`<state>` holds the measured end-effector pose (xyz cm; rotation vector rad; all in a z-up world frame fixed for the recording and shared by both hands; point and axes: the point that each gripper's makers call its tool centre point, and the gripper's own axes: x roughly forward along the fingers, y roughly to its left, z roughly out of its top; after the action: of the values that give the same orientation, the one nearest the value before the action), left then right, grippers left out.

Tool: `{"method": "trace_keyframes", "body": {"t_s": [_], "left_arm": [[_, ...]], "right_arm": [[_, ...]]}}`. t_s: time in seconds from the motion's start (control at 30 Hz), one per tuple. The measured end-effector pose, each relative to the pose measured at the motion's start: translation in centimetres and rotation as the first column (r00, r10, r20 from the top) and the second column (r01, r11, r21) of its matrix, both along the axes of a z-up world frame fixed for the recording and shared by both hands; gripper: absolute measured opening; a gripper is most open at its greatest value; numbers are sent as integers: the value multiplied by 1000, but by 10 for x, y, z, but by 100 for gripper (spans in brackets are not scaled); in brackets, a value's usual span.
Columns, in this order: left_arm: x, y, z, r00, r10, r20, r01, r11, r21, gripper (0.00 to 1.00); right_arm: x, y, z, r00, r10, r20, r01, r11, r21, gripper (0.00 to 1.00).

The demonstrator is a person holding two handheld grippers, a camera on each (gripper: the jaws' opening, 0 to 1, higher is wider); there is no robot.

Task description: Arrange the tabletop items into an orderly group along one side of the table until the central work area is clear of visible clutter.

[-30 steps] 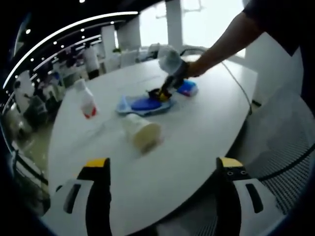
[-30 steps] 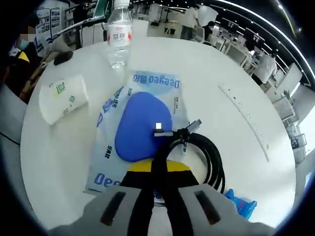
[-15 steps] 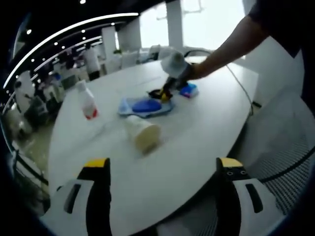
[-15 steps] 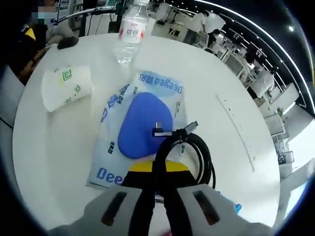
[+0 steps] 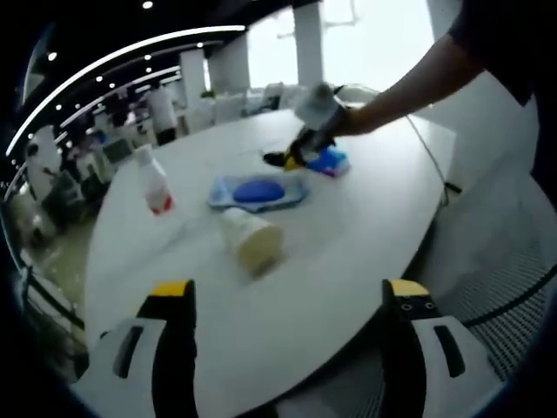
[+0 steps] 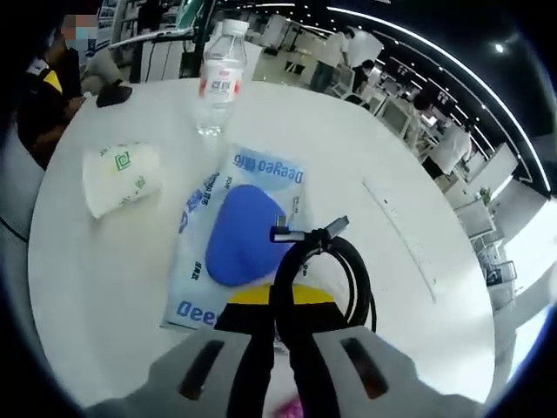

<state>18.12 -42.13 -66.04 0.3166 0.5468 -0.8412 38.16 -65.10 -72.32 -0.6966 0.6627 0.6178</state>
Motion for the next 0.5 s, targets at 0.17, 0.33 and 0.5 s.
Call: {"method": "trace_keyframes", "body": {"t_s": [0.17,0.33,0.5], "left_arm": [[2,0,2,1000,7,9,-7,1000,-9,85],[2,0,3,1000,7,16,-7,1000,-12,86],[3,-1,4,1000,7,21,-7,1000,-16,88]], "right_arm": [[-4,-3,12,1000,5,23,-4,1000,-1,3],[-8,-5,20,999,2,36,-2,1000,0,3],[-18,-3,28,999,13,49,-13,1000,2,3]]}}
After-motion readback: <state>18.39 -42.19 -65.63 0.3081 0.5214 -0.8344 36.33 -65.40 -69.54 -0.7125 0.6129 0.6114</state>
